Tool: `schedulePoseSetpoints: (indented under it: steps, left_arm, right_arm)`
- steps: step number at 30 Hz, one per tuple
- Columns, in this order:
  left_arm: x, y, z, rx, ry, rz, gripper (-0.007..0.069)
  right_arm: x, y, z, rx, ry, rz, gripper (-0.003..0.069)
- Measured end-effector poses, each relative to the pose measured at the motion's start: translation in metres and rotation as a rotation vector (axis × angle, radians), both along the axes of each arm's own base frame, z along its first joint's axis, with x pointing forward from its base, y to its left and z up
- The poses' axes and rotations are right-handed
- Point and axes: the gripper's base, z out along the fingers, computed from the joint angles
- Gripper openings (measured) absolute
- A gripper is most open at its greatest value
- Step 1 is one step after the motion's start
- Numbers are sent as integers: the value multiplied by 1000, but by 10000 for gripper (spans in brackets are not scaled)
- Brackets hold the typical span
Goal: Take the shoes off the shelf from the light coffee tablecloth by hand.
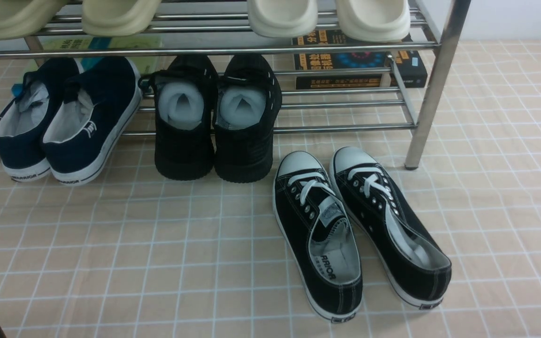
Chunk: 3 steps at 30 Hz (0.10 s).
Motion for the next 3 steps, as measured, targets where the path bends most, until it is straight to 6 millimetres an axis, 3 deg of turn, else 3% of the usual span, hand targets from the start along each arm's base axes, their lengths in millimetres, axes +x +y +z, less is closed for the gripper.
schedulePoseSetpoints:
  steps: [3]
  left_arm:
    - [0,0,0,0,0,0,240]
  right_arm:
    - [0,0,0,0,0,0,116]
